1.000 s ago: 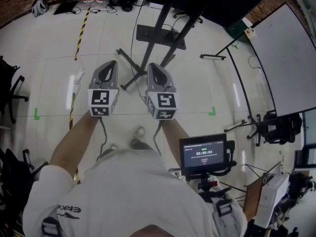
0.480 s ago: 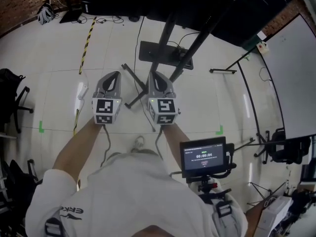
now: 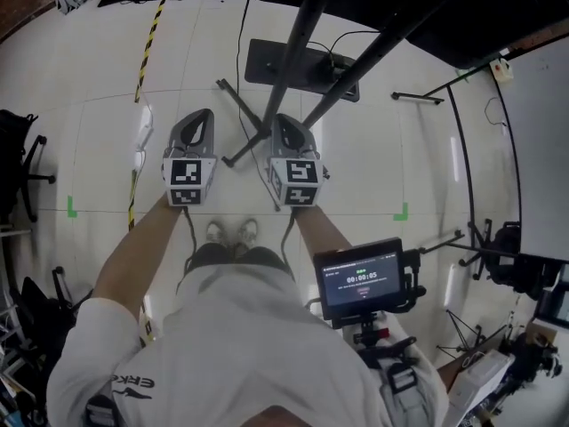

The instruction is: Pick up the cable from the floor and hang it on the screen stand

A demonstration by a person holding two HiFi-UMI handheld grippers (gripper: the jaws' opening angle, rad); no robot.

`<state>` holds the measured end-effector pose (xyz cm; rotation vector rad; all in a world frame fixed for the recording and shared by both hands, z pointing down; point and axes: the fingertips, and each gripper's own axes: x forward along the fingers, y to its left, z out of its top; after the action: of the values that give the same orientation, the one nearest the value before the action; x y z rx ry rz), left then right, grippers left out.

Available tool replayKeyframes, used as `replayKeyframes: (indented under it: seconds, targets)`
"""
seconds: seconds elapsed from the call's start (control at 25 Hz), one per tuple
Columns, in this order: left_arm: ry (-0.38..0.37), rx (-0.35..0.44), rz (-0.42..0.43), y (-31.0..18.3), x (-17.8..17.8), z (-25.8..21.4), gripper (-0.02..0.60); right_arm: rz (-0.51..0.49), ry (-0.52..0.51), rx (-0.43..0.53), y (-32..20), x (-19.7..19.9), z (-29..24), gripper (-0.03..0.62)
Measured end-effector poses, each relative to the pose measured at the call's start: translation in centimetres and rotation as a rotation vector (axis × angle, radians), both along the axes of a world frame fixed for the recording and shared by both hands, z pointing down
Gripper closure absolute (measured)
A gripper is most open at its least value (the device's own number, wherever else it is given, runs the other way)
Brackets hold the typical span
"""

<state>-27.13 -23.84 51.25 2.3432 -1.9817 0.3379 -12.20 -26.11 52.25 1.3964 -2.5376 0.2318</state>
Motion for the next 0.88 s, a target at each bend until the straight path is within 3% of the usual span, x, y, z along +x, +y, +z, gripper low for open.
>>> replayKeyframes:
  seconds: [0.16,0.56,0.88]
  targets:
    - [0.011,-0.076,0.006,-1.7,-0.2,3.8,0.58,0.028,0.02,-0.065,-1.5,0.5,3.2,0.579]
    - [0.014,-0.183,0.032,-4.8,0.2,9.9,0.58,0.044,0.074,-0.174,-2.9,1.0,9.9,0.58]
    - [-0.031,-0.339,0.086,-5.1,1.1,22.5,0.58,0.075,0.13,-0.32,-2.1,2.4,22.0,0.579]
